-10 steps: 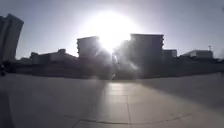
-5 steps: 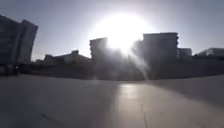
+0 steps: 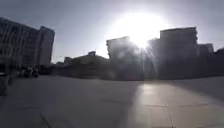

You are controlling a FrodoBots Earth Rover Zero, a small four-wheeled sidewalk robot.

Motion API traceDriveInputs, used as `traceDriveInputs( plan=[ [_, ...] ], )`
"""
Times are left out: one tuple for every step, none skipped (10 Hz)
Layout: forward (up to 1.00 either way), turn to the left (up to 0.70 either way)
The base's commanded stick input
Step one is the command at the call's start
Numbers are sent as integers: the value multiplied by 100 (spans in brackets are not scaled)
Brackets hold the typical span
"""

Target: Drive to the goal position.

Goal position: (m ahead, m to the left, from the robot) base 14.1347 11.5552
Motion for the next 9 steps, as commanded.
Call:
traceDriveInputs(
  plan=[
    [100,4],
    [100,4],
    [100,4],
    [100,4],
    [100,4],
    [100,4],
    [100,4],
    [100,4],
    [100,4]
  ],
)
